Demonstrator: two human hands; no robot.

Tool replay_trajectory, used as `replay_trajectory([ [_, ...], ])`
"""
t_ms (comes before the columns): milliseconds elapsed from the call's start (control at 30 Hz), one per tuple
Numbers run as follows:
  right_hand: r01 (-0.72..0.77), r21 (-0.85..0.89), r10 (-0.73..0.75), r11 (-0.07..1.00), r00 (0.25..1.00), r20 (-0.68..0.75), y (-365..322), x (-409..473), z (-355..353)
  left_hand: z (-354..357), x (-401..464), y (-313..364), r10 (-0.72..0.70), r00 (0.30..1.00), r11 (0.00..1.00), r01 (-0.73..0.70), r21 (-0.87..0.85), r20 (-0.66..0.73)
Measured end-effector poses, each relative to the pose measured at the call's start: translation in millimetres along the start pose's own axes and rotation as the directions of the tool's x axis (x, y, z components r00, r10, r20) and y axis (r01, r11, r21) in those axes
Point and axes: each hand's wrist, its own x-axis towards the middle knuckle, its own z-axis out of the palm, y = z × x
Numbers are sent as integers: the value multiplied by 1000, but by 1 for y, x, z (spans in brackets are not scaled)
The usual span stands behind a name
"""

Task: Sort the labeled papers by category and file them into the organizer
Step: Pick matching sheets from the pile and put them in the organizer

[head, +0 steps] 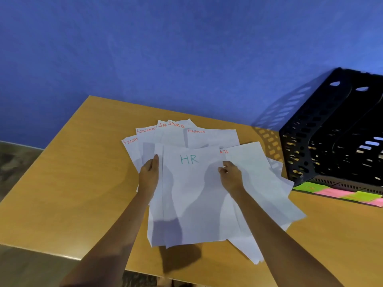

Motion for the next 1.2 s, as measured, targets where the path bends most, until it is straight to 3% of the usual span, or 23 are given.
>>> replay_trajectory([
  [67,-64,50,62,997,997,35,-3,-4,6,1,-4,-1,-63,997,995,66,-68,51],
  [133,-123,97,117,988,991,66,-3,-8,10,1,-6,-3,-26,990,998,32,-45,138],
  [300,-123,270,130,955,991,-8,-3,-13,1,-2,-2,5,-17,966,988,55,-141,259],
  [367,-141,457,85,878,986,141,-4,-15,-11,-6,4,16,-65,953,954,146,-260,297],
  [433,-222,624,-18,749,935,354,-5,-18,-20,-9,7,27,-77,917,900,232,-368,391],
  [533,-274,674,-80,687,892,445,-11,-21,-34,-1,2,47,-46,865,871,279,-404,499],
  [633,-230,714,-39,661,940,338,-27,-19,-50,10,-5,73,20,864,867,236,-438,504],
  [733,-70,771,-62,633,988,140,-46,-18,-71,20,-8,96,103,843,887,163,-433,528],
  [833,175,750,-173,638,982,-81,-66,-20,-92,34,-12,121,147,844,908,92,-408,516],
  [900,243,704,-190,667,970,-154,-75,-22,-103,44,-16,136,193,857,924,5,-382,478],
  [1033,291,658,-192,695,956,-220,-71,-23,-109,55,-21,147,246,863,946,-115,-302,442],
  [1200,194,702,-63,686,976,-208,-48,-24,-102,52,-23,129,234,825,969,-154,-194,514],
])
